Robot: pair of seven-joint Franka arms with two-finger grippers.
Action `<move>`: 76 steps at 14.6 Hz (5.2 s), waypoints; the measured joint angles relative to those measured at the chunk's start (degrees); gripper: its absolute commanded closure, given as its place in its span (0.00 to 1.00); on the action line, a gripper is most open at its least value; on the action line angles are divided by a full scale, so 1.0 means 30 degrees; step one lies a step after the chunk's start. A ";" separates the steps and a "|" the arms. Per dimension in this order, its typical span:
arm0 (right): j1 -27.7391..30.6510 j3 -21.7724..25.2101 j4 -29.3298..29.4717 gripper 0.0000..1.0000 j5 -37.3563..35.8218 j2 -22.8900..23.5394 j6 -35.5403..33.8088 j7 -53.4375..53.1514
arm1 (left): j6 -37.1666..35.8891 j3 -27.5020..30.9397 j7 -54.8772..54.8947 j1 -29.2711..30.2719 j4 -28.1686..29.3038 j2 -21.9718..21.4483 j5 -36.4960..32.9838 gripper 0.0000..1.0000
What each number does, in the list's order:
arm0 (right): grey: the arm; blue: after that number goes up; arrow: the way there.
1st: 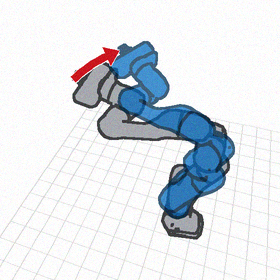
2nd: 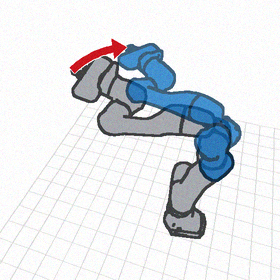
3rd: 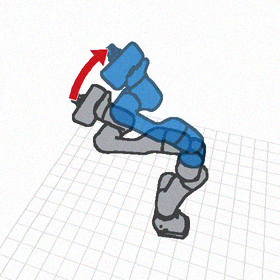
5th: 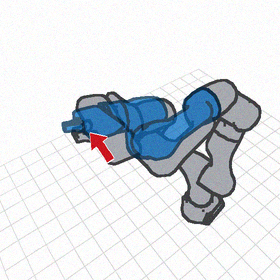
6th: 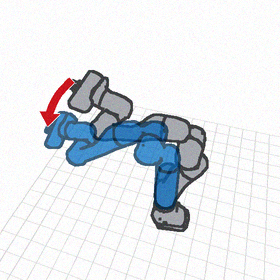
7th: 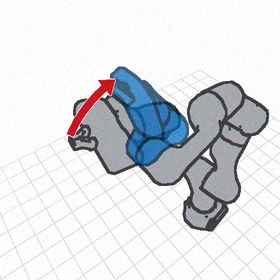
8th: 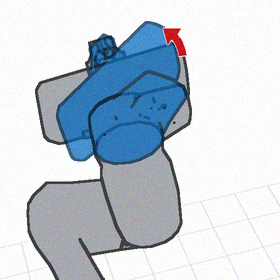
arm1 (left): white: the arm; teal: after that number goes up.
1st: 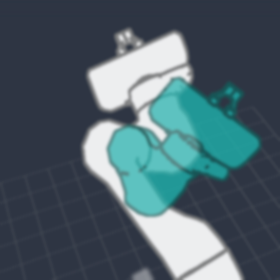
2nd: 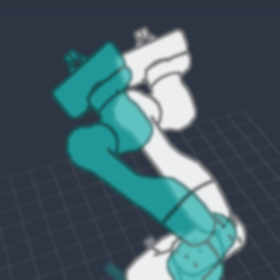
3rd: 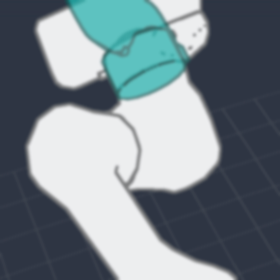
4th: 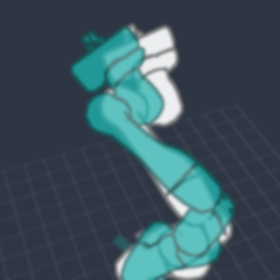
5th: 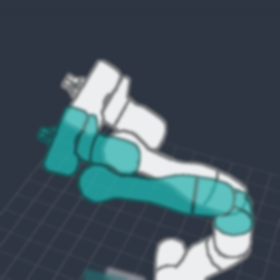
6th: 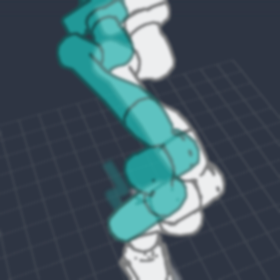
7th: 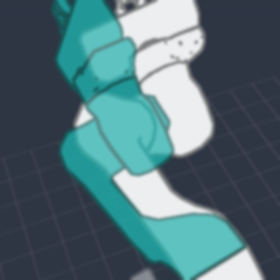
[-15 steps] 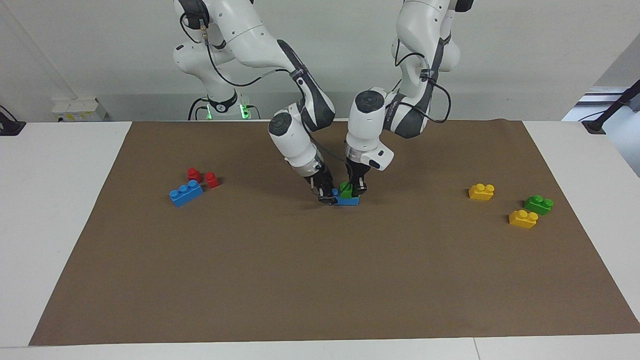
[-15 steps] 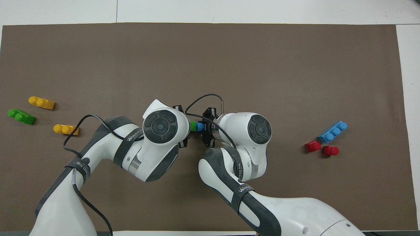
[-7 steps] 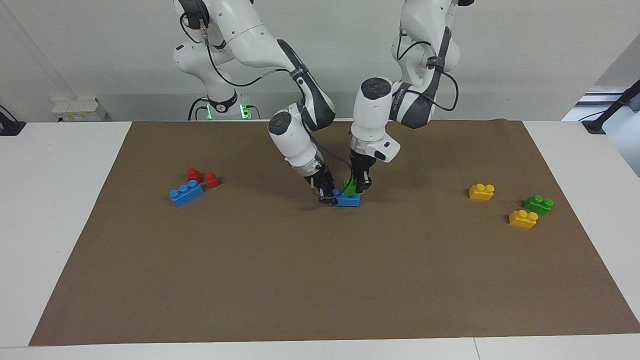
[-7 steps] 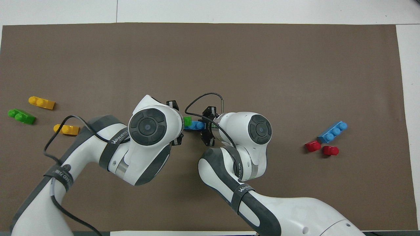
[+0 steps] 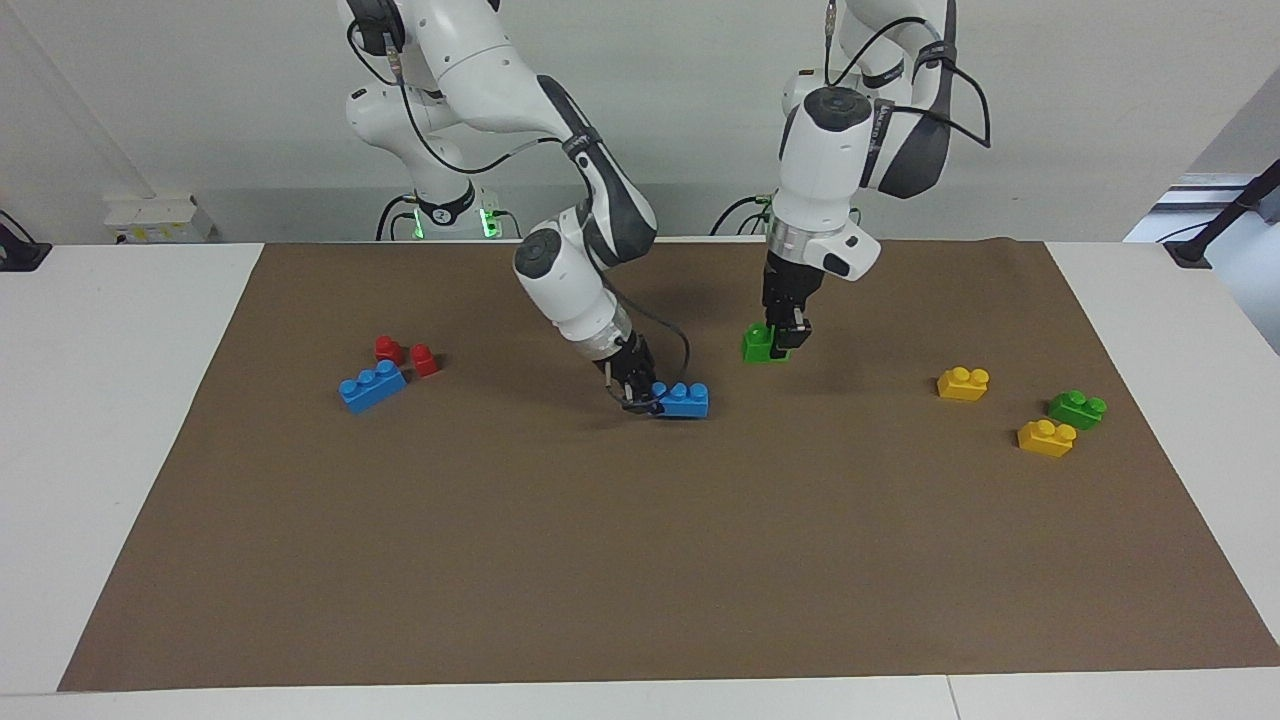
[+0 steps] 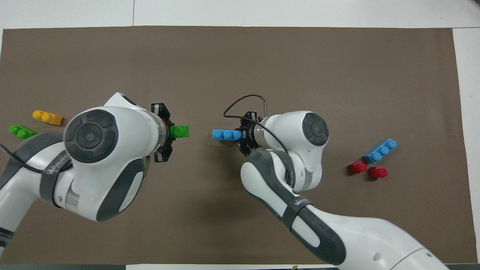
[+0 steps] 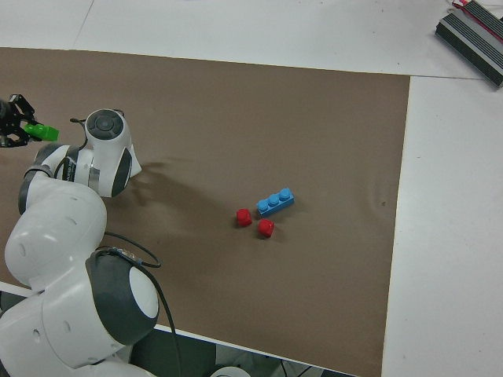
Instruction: Remove green block with left arm and hold with right
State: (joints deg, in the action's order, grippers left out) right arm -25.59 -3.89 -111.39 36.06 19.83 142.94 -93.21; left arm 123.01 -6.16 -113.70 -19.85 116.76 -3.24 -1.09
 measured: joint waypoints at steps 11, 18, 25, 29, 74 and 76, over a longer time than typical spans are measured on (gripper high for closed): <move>1.0627 0.0219 0.0395 1.00 -0.1932 -0.1026 -0.6345 1.1108 | -0.1644 0.0286 1.3781 0.6347 -0.0561 -0.0289 0.1036 1.00; 1.2207 0.0212 0.0096 1.00 -0.1936 -0.0019 -0.6335 1.2173 | 0.0787 0.0306 1.8012 0.8486 -0.0557 0.1921 0.1099 1.00; 1.2653 0.0209 -0.0428 1.00 -0.1934 0.0028 -0.6224 1.2173 | 0.3167 0.0313 1.9229 0.9144 -0.1838 0.5715 0.1097 1.00; 1.3340 0.0185 -0.0827 0.44 -0.1870 -0.0014 -0.6018 1.2790 | 0.3397 0.0299 1.9271 0.9220 -0.3076 0.7647 0.1096 1.00; 1.0869 -0.0111 0.4736 0.00 -1.1329 -0.8049 -1.6750 3.1240 | -1.1417 -0.0595 3.6479 0.8916 -0.7913 0.0099 -0.0522 0.00; 1.0861 -0.0116 0.4736 0.00 -1.1348 -0.8050 -1.6815 3.1240 | -1.1711 -0.0594 3.7006 0.8915 -0.7909 -0.0110 -0.0150 0.00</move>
State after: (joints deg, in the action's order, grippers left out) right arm 6.99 -4.24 -97.19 2.02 -4.32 92.50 0.51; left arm 87.88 -7.94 -2.68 6.89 93.04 -3.57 -1.54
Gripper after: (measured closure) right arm 0.000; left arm 0.000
